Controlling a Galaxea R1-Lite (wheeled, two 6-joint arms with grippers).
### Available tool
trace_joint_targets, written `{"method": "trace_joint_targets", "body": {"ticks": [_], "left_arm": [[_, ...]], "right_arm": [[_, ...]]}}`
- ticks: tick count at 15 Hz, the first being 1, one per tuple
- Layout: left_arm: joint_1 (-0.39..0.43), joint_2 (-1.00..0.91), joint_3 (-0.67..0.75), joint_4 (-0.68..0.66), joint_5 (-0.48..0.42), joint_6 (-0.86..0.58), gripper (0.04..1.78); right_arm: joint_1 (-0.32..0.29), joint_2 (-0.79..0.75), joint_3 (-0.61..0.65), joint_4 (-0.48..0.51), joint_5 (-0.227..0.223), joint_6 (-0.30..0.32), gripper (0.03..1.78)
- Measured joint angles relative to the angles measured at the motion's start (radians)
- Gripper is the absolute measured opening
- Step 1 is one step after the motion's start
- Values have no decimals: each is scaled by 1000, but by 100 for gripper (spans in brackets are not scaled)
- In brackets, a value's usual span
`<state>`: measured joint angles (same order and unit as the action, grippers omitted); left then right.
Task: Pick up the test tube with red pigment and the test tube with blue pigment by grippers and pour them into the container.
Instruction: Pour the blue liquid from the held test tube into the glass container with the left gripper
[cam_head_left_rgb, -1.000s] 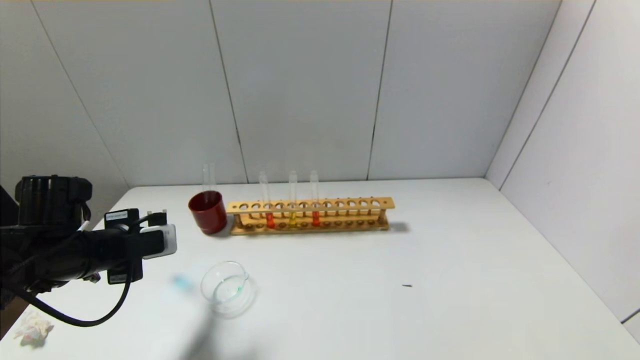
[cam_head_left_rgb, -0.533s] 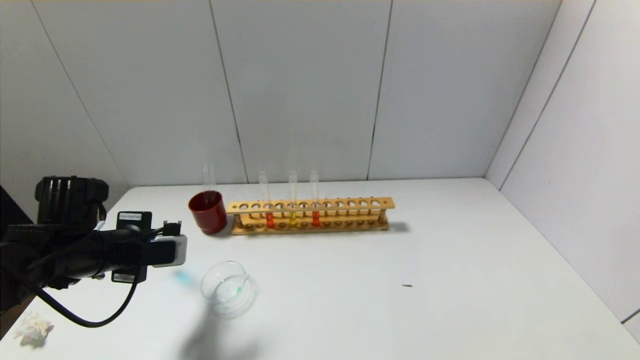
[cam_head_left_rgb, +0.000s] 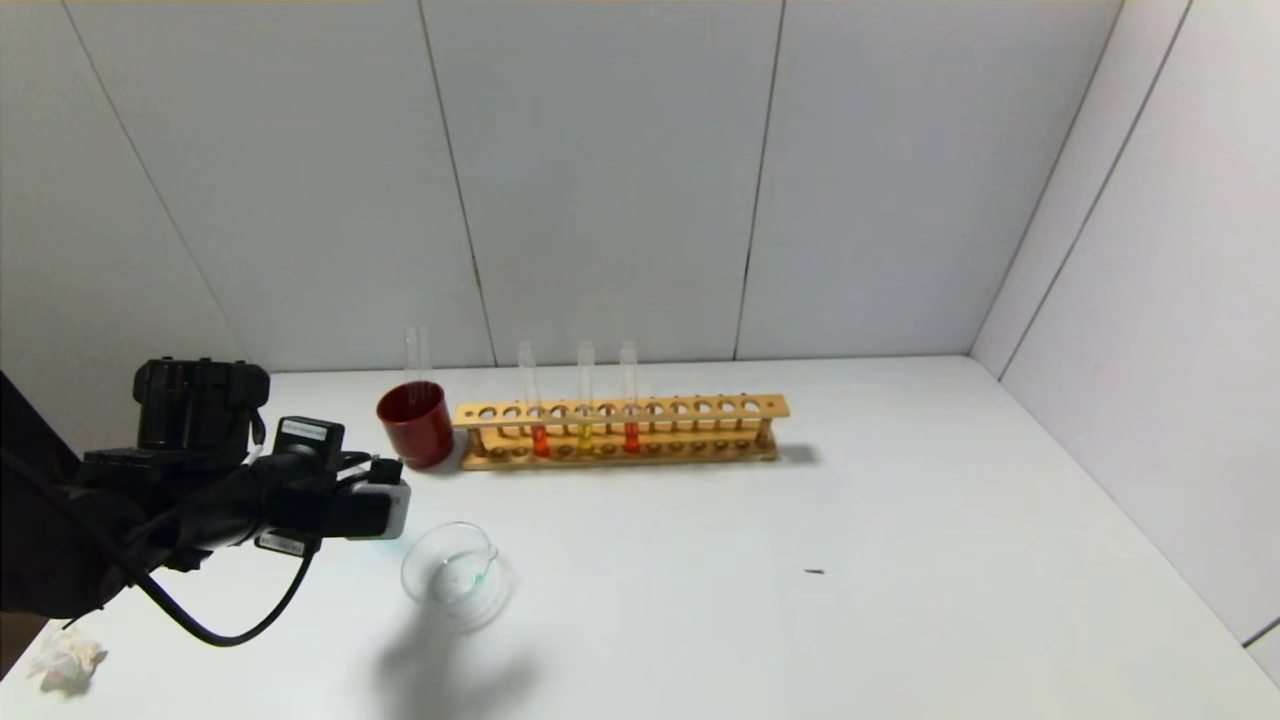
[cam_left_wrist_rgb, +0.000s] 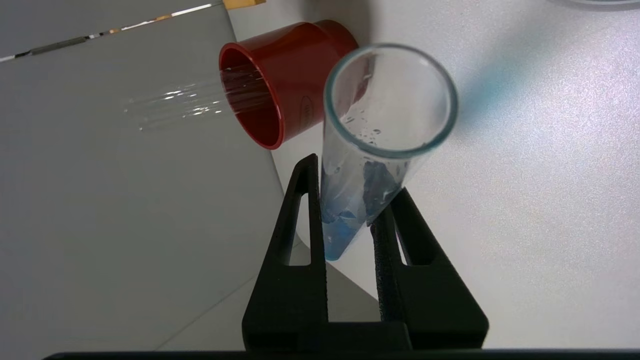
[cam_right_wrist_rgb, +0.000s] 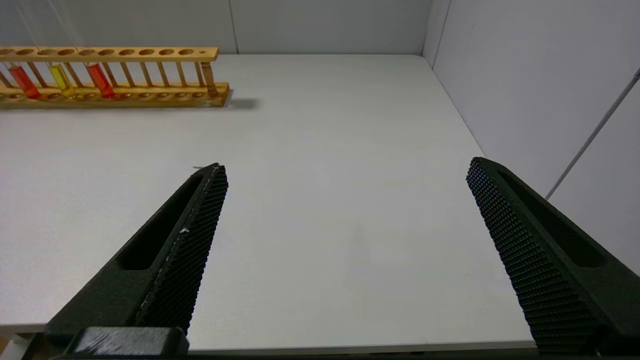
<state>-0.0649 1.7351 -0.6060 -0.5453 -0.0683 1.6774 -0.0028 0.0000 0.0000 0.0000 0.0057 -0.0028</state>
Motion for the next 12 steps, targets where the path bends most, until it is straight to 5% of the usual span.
{"method": "trace_joint_targets", "body": {"ticks": [5,12], "left_arm": [[-9,29,-2,-20,53,101,32],[-20,99,13,-228,45,171,32]], "right_arm": [[0,0,0,0,0,0,175],[0,0,0,0,0,0,175]]}}
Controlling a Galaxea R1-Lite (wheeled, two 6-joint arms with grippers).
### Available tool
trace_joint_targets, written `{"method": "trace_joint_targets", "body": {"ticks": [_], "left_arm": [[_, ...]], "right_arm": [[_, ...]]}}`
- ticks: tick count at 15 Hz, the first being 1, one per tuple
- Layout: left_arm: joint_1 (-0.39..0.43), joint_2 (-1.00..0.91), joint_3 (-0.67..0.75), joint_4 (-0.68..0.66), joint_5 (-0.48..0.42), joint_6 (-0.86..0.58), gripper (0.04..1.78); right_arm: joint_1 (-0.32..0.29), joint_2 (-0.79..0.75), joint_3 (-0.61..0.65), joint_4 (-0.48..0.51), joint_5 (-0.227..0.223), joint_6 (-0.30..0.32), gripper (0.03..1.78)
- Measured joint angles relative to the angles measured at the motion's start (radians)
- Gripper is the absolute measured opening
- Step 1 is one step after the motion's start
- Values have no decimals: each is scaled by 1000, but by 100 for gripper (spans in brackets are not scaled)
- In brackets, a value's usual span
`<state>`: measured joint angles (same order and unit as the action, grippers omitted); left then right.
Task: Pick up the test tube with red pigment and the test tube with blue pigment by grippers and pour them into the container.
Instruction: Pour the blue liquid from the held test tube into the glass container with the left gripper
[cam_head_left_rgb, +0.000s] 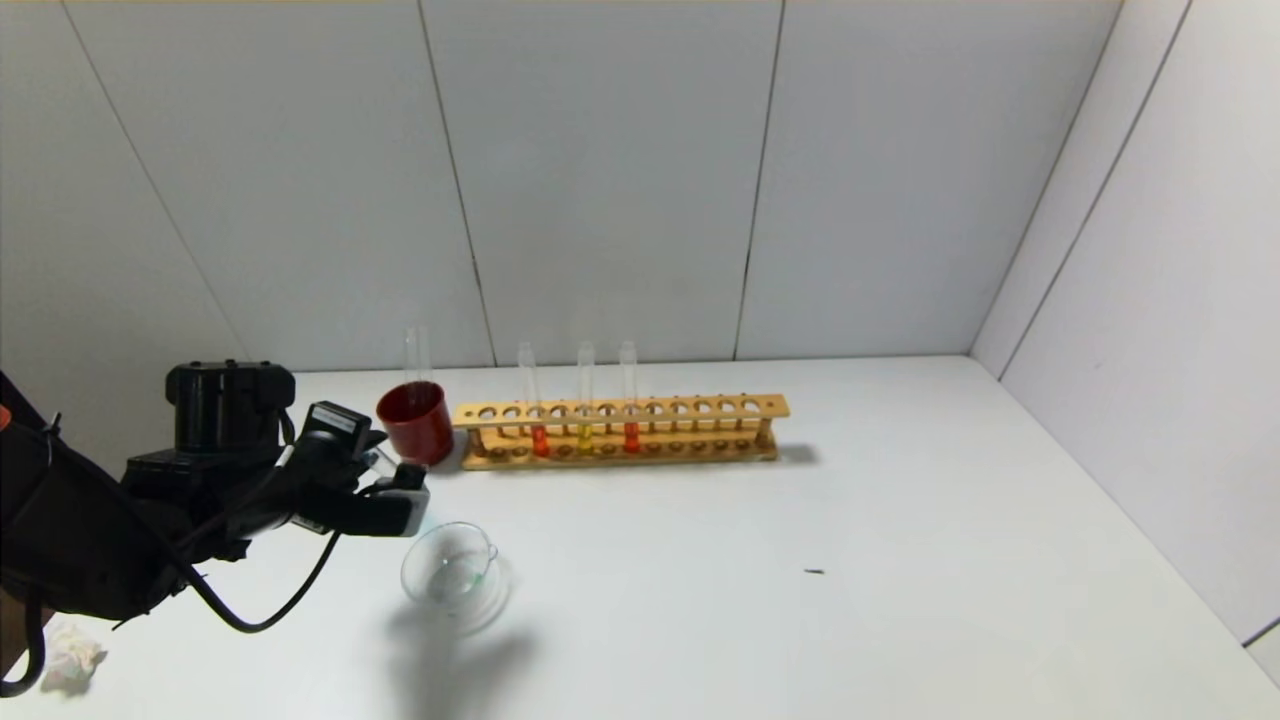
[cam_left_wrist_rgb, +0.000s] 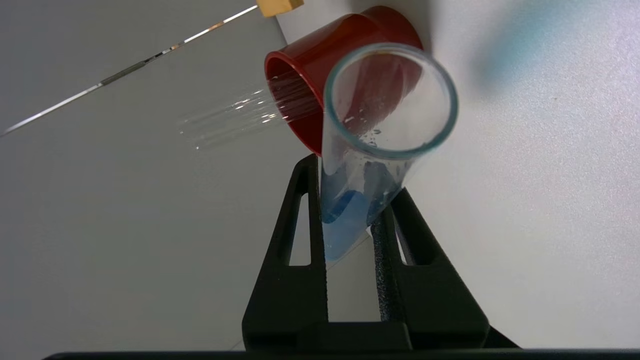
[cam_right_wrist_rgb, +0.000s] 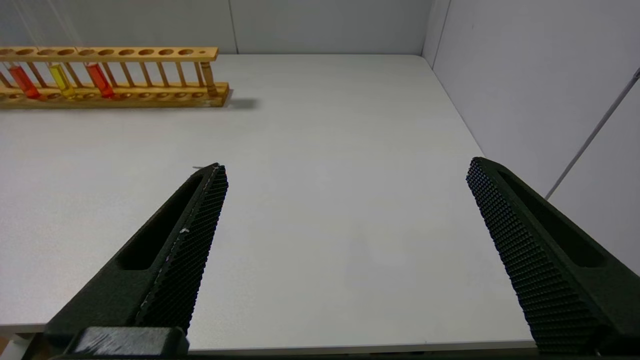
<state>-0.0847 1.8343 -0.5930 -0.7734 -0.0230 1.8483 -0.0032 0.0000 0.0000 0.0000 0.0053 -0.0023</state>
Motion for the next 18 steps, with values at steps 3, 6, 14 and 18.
{"method": "trace_joint_targets", "body": {"ticks": [3,6,14,18], "left_arm": [[-2,2,13,-1,0,21,32],[-3,-4,29,0,-2,55,32],[-24,-24,58,0,-1,139,32],[-36,-31,61,0,-1,161,32]], "right_arm": [[0,0,0,0,0,0,175],[0,0,0,0,0,0,175],[0,0,0,0,0,0,175],[0,0,0,0,0,0,175]]}}
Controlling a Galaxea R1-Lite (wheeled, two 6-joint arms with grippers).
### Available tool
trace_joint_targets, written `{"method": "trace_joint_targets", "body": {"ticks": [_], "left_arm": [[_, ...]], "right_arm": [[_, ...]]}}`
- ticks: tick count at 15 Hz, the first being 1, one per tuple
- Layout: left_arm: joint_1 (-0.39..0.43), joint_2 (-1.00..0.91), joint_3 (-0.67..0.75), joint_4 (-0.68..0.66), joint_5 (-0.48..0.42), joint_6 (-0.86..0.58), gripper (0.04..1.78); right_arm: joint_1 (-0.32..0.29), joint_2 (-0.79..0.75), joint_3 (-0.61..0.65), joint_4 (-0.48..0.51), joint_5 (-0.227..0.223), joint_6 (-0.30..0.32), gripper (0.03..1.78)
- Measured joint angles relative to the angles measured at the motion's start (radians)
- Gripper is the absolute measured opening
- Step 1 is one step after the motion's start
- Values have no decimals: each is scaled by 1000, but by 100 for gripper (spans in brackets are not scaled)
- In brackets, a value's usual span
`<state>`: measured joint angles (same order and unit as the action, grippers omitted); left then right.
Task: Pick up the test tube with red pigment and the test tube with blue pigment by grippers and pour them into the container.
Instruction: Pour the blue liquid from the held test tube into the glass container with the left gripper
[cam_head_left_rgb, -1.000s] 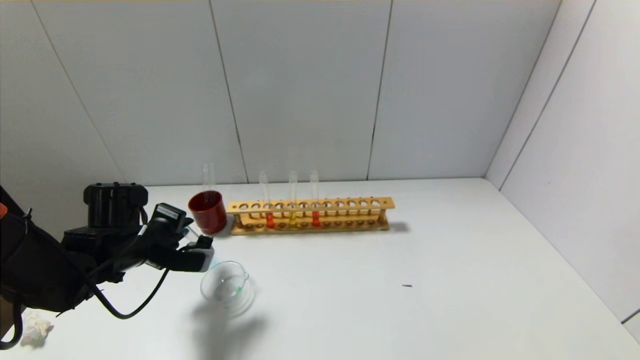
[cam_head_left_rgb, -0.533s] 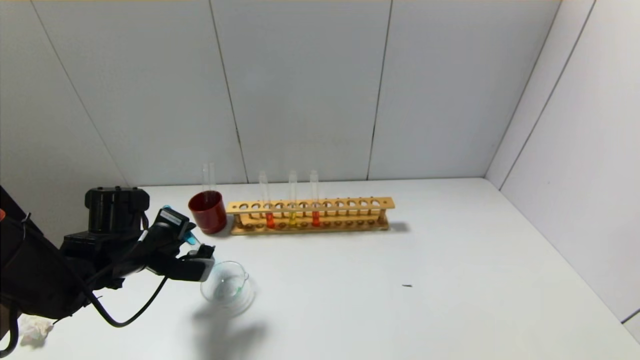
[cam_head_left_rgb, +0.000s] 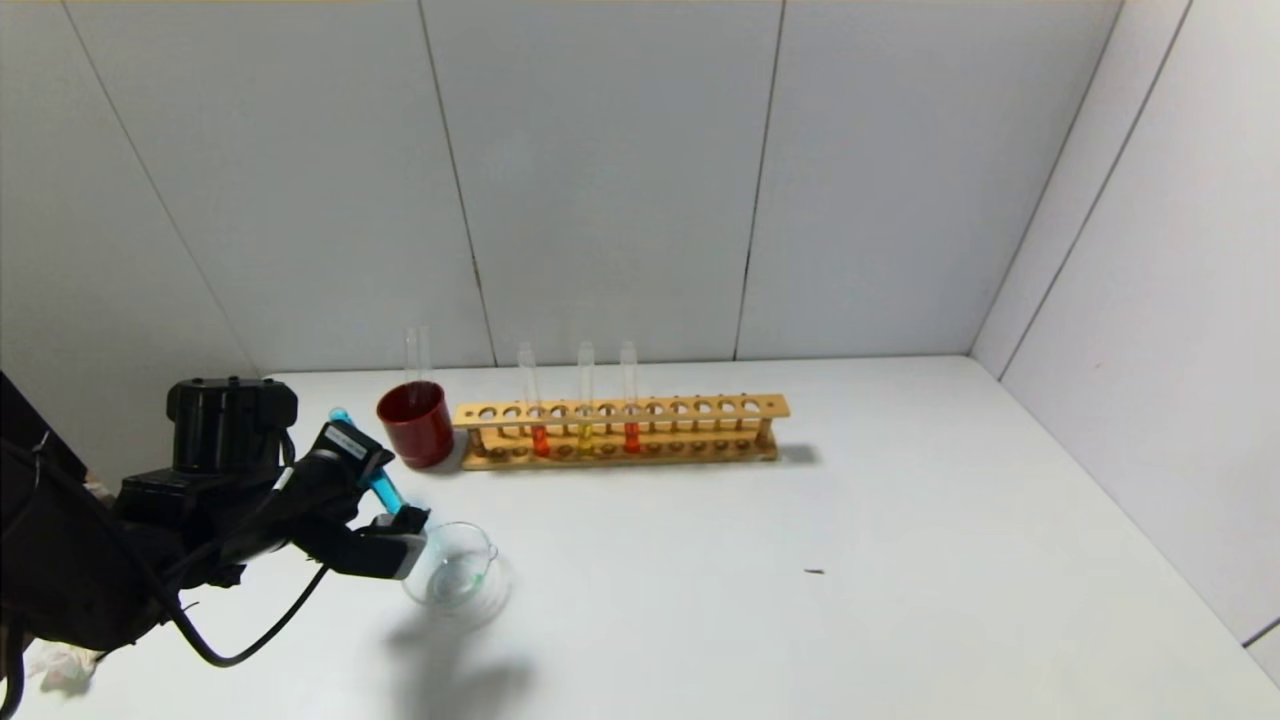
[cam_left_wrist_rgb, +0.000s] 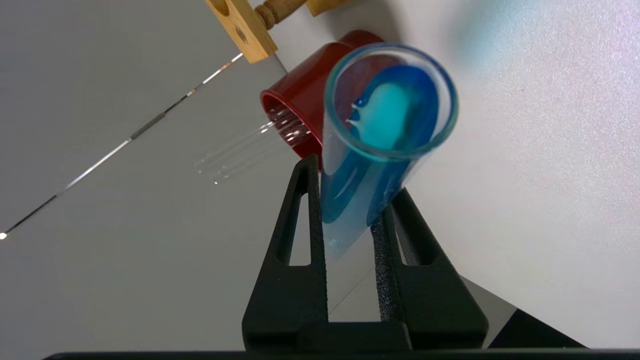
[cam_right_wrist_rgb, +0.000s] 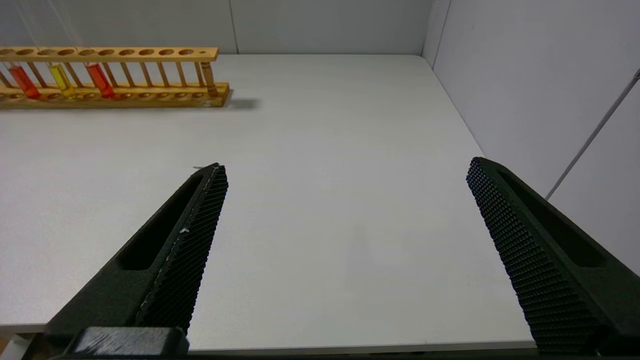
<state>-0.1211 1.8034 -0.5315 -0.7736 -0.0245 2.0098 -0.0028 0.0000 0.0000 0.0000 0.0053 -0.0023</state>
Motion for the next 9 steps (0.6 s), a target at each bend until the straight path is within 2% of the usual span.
{"method": "trace_joint_targets", "body": {"ticks": [9], "left_arm": [[-27,-1,10,0,-1,74,32]], "right_arm": [[0,0,0,0,0,0,175]]}}
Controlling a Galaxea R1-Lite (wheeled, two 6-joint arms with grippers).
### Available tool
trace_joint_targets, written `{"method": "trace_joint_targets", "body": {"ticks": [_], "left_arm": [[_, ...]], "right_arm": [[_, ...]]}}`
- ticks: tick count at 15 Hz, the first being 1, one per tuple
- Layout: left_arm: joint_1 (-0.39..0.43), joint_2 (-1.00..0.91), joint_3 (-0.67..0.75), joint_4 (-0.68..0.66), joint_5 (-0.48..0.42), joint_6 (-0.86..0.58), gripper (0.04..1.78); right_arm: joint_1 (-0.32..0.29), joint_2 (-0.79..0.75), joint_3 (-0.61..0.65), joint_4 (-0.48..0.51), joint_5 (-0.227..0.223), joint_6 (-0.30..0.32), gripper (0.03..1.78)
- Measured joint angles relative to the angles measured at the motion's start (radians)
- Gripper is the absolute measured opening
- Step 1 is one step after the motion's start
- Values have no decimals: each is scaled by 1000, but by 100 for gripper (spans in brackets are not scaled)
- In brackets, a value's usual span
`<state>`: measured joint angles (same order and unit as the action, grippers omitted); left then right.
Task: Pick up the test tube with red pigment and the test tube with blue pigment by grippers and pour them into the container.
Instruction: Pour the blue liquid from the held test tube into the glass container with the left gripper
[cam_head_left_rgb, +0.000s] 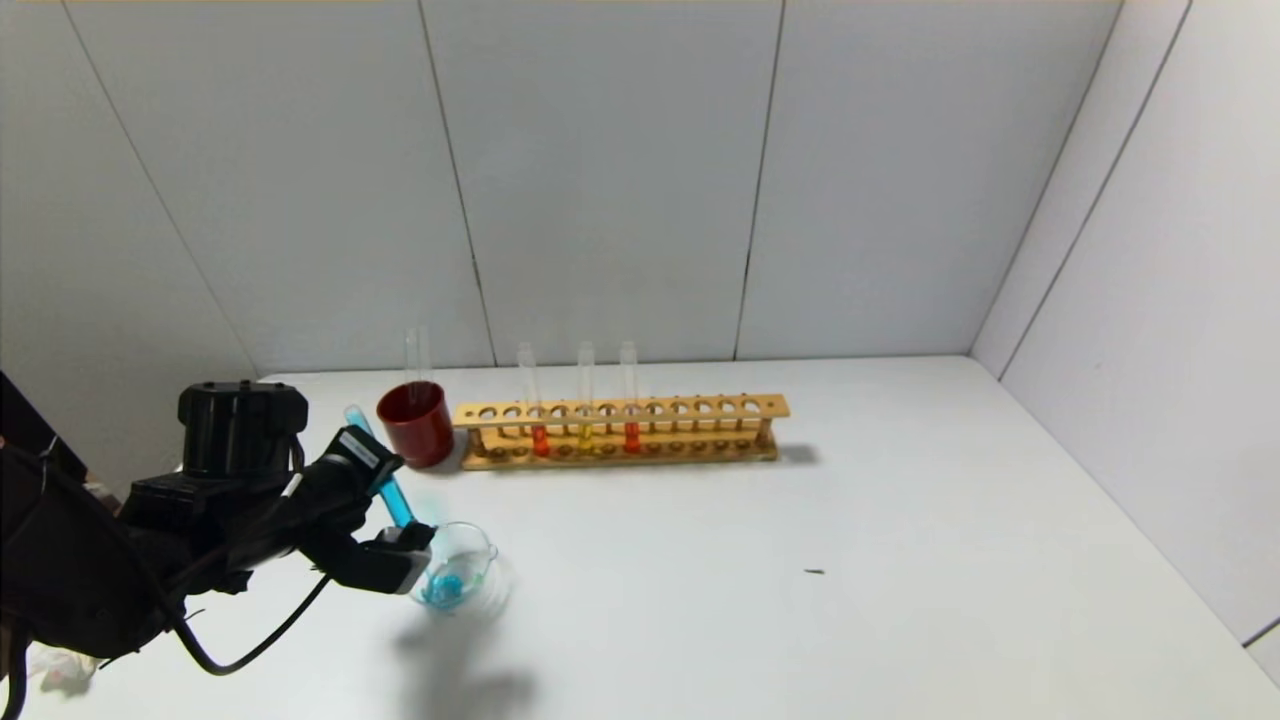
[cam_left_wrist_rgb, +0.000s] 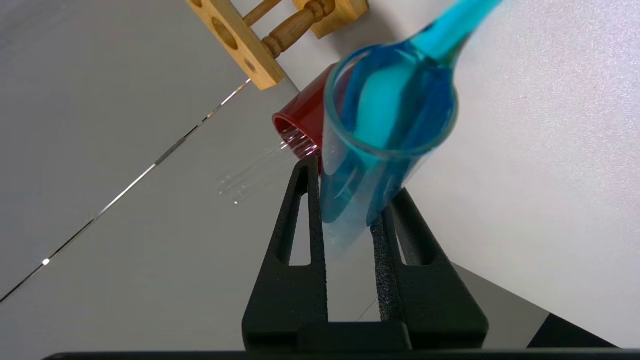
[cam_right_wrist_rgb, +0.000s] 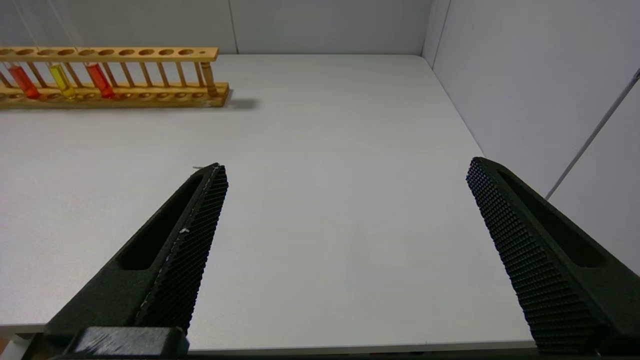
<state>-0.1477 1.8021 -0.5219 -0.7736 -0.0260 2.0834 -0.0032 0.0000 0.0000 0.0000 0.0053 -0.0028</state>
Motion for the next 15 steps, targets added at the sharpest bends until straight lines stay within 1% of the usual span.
{"method": "trace_joint_targets", "body": {"ticks": [15], "left_arm": [[-6,1,-3,-2,-17,95,32]], "right_arm": [[0,0,0,0,0,0,175]]}}
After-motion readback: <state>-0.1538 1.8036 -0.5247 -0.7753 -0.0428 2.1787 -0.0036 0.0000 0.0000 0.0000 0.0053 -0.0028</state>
